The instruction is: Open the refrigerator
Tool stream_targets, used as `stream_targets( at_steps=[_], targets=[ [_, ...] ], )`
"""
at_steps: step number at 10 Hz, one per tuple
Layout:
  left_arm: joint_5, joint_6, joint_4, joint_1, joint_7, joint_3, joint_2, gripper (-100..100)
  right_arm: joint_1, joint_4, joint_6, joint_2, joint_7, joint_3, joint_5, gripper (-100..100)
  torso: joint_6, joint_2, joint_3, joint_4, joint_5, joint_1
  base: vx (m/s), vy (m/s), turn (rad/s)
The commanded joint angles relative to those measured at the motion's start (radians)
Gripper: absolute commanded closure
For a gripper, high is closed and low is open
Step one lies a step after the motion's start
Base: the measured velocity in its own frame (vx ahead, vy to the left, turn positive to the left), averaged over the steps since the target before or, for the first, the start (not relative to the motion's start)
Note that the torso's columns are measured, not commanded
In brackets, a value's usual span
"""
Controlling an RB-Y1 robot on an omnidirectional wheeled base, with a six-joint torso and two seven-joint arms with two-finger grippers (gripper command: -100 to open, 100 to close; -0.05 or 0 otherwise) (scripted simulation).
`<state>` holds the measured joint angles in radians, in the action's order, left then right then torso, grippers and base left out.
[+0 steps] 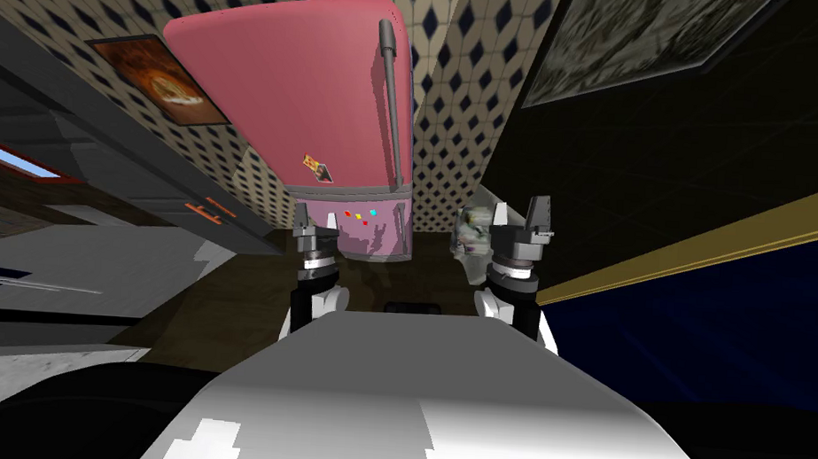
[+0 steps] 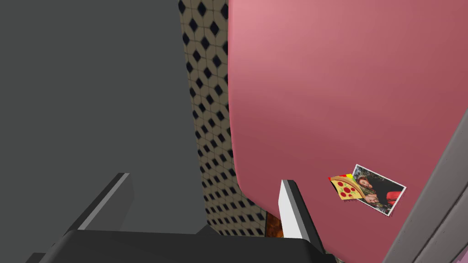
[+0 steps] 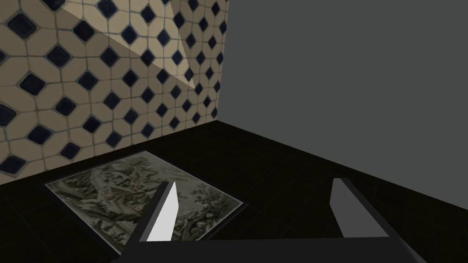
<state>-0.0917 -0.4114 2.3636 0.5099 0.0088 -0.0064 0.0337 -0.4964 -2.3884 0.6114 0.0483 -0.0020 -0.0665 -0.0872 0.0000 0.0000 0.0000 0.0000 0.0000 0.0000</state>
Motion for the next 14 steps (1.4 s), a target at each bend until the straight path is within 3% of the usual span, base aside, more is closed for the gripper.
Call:
stream_targets(
  at_steps=[1, 9, 10, 11, 14],
  targets=[
    [0.000, 0.000, 0.000, 0.000, 0.000, 0.000, 0.000, 0, 0.000, 0.000, 0.000, 0.000, 0.000, 0.000, 0.000, 0, 0.000, 0.041, -0.082, 0.041, 0.000, 0.000, 0.000, 0.000, 0.000],
    [0.000, 0.000, 0.000, 0.000, 0.000, 0.000, 0.000, 0, 0.000, 0.000, 0.000, 0.000, 0.000, 0.000, 0.000, 0, 0.000, 0.618, -1.234, 0.617, 0.000, 0.000, 0.000, 0.000, 0.000],
    [-0.013, 0.011, 0.002, 0.005, 0.006, 0.006, 0.036, -100, 0.000, 0.000, 0.000, 0.000, 0.000, 0.000, 0.000, 0, 0.000, 0.691, -1.382, 0.691, 0.000, 0.000, 0.052, -0.026, 0.047],
    [-0.021, 0.019, 0.003, 0.008, 0.010, 0.010, 0.049, -100, 0.000, 0.000, 0.000, 0.000, 0.000, 0.000, 0.000, 0, 0.000, 0.723, -1.452, 0.724, 0.000, -0.001, 0.087, -0.050, 0.068],
    [-0.086, 0.075, 0.014, 0.032, 0.042, 0.039, 0.088, -100, 0.000, 0.000, 0.000, 0.000, 0.000, 0.000, 0.000, 0, 0.000, 0.733, -1.479, 0.736, -0.001, -0.002, 0.183, -0.109, 0.109]
  ],
)
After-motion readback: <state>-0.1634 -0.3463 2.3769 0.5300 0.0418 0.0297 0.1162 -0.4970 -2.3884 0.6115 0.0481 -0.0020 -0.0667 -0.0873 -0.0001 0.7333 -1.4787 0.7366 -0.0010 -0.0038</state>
